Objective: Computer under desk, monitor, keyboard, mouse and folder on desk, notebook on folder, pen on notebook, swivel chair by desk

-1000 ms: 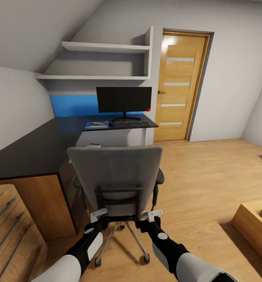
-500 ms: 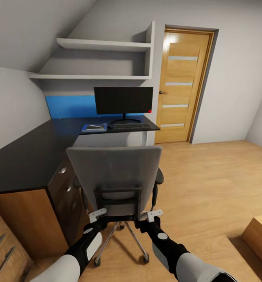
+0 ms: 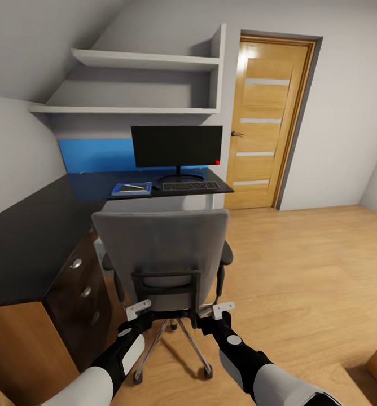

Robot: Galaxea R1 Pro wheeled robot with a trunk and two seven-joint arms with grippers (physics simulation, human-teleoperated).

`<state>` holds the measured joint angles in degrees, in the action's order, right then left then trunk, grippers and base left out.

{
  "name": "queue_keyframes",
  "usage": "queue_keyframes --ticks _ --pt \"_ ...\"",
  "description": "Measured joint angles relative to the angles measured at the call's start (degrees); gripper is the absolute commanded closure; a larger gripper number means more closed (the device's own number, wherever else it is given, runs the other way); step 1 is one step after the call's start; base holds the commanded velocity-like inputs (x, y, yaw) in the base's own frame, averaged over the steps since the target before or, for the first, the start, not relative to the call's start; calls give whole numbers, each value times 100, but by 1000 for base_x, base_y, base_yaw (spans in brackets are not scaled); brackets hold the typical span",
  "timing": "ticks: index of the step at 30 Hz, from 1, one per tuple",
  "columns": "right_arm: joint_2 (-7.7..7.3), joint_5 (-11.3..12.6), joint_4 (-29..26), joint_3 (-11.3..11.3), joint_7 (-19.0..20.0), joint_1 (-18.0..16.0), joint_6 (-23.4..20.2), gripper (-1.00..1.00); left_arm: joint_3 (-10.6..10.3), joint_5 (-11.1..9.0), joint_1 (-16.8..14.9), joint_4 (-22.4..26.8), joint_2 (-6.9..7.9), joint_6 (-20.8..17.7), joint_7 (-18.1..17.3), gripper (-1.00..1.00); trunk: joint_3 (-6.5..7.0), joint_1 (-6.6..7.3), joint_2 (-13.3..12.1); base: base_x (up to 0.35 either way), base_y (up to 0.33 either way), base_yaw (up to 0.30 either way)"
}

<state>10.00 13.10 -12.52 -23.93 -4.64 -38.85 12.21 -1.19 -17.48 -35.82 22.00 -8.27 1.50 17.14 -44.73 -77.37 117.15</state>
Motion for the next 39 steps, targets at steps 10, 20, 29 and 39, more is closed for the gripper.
queue_keyframes --ticks 10,20,29,39 --pt "0 9 3 4 -6 0 92 -100 2 0 0 1 0 0 -3 -100 0 0 0 331 0 0" --pt "0 6 2 16 -8 -1 111 -100 13 10 0 0 1 0 9 -100 0 0 0 330 0 0" --pt "0 -225 -2 22 2 -2 592 -100 24 9 2 -5 3 0 22 -100 0 0 0 331 -45 0" --pt "0 -294 -4 17 2 -2 612 -100 18 -3 2 -5 2 0 18 -100 0 0 0 330 -70 0"
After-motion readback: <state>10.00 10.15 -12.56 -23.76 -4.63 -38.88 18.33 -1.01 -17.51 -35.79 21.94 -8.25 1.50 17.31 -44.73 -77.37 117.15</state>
